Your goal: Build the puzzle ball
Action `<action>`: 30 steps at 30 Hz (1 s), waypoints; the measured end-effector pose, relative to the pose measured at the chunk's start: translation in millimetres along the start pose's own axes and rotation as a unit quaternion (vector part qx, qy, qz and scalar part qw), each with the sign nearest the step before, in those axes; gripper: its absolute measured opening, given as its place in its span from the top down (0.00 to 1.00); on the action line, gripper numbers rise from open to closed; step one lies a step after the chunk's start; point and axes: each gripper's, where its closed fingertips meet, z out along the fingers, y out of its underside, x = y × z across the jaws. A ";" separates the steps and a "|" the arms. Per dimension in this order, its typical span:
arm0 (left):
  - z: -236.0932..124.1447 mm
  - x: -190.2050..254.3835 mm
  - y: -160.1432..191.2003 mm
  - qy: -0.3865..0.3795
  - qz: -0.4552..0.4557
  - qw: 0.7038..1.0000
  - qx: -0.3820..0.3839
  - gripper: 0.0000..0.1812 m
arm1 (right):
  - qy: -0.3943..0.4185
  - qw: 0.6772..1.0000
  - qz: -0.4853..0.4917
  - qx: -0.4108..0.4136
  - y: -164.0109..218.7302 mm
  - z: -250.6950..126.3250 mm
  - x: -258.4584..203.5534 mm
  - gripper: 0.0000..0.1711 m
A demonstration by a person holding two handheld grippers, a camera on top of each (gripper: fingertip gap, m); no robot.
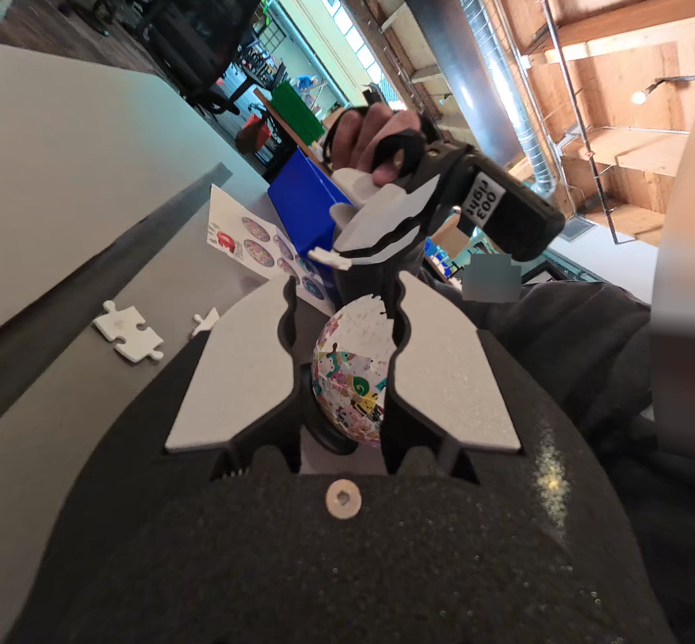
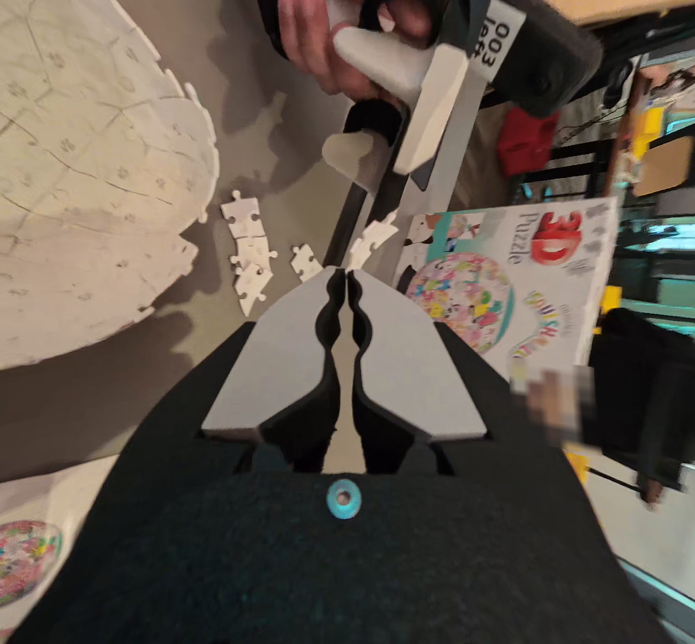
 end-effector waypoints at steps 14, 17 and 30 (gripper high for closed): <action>2.7 1.5 2.5 0.008 -0.056 0.998 0.007 0.99 | 0.036 0.999 -0.017 0.024 -23.0 -4.9 5.5 1.00; -0.5 1.0 -4.9 -0.014 -0.026 0.999 0.030 0.99 | 0.020 0.994 0.087 0.068 -20.7 -5.7 13.0 0.98; -25.3 23.7 -44.9 -0.101 0.128 0.970 0.178 0.99 | -0.150 0.735 0.586 0.306 -31.8 -4.5 56.1 0.98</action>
